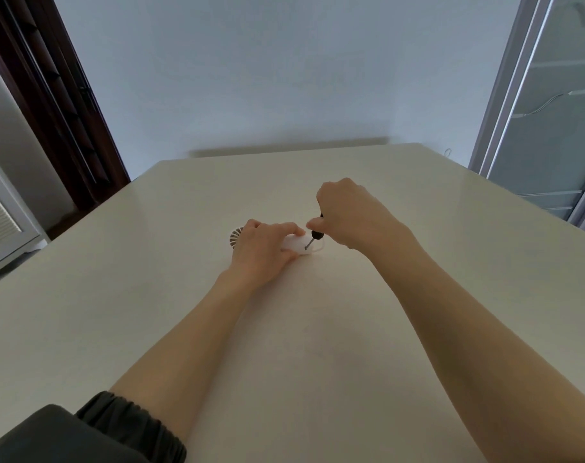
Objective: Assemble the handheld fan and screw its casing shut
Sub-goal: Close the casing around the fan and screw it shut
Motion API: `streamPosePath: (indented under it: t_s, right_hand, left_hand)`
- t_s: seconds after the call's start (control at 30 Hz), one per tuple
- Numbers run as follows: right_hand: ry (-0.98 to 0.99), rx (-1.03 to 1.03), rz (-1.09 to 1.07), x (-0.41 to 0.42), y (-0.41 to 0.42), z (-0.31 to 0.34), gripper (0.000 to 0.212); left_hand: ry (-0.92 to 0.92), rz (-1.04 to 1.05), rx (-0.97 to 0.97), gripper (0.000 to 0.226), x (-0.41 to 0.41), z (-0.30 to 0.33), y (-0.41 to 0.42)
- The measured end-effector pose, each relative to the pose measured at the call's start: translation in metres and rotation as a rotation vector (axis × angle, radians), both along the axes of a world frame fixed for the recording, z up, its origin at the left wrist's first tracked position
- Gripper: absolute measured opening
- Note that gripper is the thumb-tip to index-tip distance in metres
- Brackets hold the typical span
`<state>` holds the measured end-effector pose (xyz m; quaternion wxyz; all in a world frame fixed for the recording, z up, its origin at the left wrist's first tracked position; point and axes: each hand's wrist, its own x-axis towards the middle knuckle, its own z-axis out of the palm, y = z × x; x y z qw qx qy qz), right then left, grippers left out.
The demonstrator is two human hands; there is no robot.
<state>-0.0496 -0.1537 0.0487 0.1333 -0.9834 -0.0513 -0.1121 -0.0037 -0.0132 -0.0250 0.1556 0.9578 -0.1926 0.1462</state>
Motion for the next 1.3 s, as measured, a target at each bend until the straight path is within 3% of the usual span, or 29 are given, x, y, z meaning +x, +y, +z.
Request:
streamPosePath:
  t_s: [0.1, 0.2, 0.43, 0.63, 0.77, 0.9, 1.03, 1.3]
  right_hand:
    - [0.051, 0.073, 0.062, 0.0, -0.004, -0.002, 0.02]
    - [0.066, 0.125, 0.114, 0.001, -0.007, -0.005, 0.028]
    - [-0.023, 0.024, 0.142, 0.006, 0.0, -0.011, 0.022]
    - [-0.056, -0.063, 0.074, 0.004, 0.003, -0.011, 0.004]
    - [-0.029, -0.039, 0.044, 0.004, 0.004, -0.012, 0.03]
    - [0.014, 0.023, 0.064, 0.002, 0.002, -0.013, 0.015]
    - [0.028, 0.052, 0.111, 0.0, 0.0, -0.014, 0.023]
    - [-0.065, -0.059, 0.082, 0.0, 0.006, -0.014, 0.012]
  left_hand:
    - [0.003, 0.013, -0.012, 0.036, 0.0, -0.001, 0.002]
    - [-0.014, 0.028, -0.018, 0.035, -0.003, 0.002, 0.003]
    - [-0.035, 0.061, -0.029, 0.034, -0.003, 0.004, 0.005]
    - [-0.005, 0.067, -0.038, 0.034, 0.001, 0.001, 0.005]
    - [0.001, 0.073, -0.014, 0.034, 0.0, 0.002, 0.004]
    - [0.004, 0.068, -0.013, 0.033, -0.001, 0.002, 0.004]
    - [-0.012, 0.065, -0.01, 0.034, -0.002, 0.004, 0.004]
    - [0.019, 0.08, -0.036, 0.035, 0.004, -0.002, 0.006]
